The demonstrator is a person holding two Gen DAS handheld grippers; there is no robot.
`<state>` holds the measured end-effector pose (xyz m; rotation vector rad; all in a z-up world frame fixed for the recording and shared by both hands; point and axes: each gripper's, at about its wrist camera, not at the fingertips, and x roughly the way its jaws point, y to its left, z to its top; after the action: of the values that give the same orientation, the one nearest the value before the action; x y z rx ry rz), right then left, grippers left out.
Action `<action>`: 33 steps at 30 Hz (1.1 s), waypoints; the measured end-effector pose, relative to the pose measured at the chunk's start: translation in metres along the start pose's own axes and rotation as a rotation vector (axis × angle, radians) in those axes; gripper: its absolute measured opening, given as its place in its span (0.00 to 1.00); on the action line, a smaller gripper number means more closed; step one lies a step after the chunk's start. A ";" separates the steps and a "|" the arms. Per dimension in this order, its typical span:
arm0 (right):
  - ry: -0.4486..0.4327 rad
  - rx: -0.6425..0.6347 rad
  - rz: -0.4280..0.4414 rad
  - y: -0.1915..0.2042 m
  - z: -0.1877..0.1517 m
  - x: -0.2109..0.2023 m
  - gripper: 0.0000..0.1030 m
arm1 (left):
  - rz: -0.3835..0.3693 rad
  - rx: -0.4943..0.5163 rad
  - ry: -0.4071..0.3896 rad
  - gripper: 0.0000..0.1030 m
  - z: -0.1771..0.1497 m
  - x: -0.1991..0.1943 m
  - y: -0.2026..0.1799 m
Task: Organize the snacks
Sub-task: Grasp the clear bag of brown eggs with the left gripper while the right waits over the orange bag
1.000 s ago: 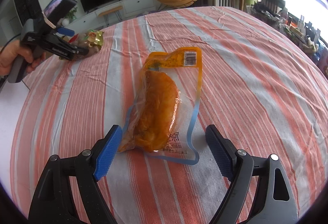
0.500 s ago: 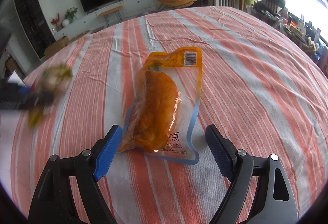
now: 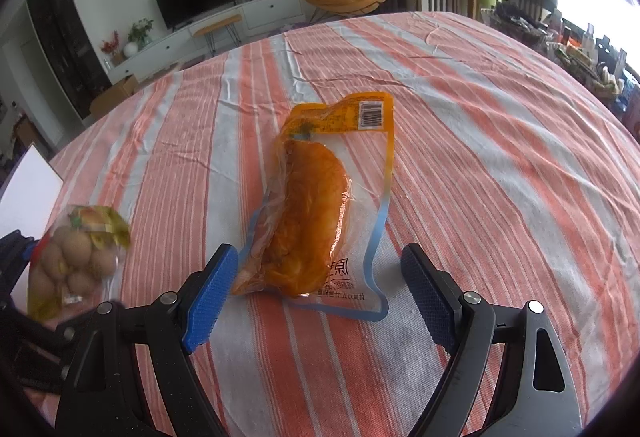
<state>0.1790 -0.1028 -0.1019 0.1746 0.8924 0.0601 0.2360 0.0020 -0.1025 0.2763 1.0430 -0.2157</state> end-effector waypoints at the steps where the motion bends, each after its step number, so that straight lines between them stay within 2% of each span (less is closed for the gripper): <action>1: 0.000 -0.001 -0.002 0.000 0.000 0.000 0.83 | 0.013 -0.007 -0.002 1.00 0.001 0.003 0.001; 5: 0.001 -0.003 -0.003 -0.002 0.000 0.000 0.83 | 0.026 -0.049 -0.041 1.00 0.004 0.006 0.004; 9: 0.001 -0.003 -0.003 -0.001 0.000 0.000 0.83 | 0.020 -0.045 -0.020 1.00 0.007 0.003 0.005; 13: 0.001 -0.003 -0.003 -0.001 0.000 0.000 0.83 | -0.089 -0.067 -0.038 1.00 0.012 -0.022 0.012; 17: 0.000 -0.002 -0.001 -0.001 0.000 0.000 0.83 | -0.153 -0.104 -0.071 1.00 0.021 -0.049 0.029; 19: 0.001 -0.003 -0.004 -0.001 0.000 0.000 0.83 | -0.216 -0.116 -0.091 1.00 0.023 -0.056 0.040; 21: 0.002 -0.005 -0.006 -0.001 0.000 0.000 0.83 | -0.273 -0.095 -0.072 1.00 0.024 -0.055 0.045; 23: 0.001 -0.004 -0.004 -0.002 0.000 0.000 0.83 | -0.324 -0.011 -0.007 1.00 0.026 -0.043 0.039; 24: 0.001 -0.004 -0.003 -0.002 0.000 0.000 0.83 | -0.325 0.024 0.012 1.00 0.026 -0.038 0.034; 26: 0.001 -0.004 -0.004 -0.001 0.000 0.000 0.83 | -0.247 0.068 0.037 1.00 0.025 -0.022 0.029; 28: 0.001 -0.005 -0.004 -0.001 0.000 0.000 0.83 | -0.200 0.034 0.062 1.00 0.025 -0.007 0.031; 30: 0.001 -0.005 -0.005 -0.002 0.000 0.000 0.83 | -0.172 -0.047 0.078 0.99 0.024 0.006 0.037; 32: 0.001 -0.004 -0.003 -0.002 0.000 0.000 0.83 | -0.177 -0.156 0.066 0.85 0.018 0.011 0.045; 33: 0.000 -0.002 0.000 -0.002 0.000 0.000 0.83 | -0.192 -0.177 0.036 0.72 0.016 0.007 0.045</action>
<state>0.1785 -0.1047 -0.1024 0.1728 0.8924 0.0606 0.2657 0.0390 -0.0952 0.0202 1.1179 -0.2901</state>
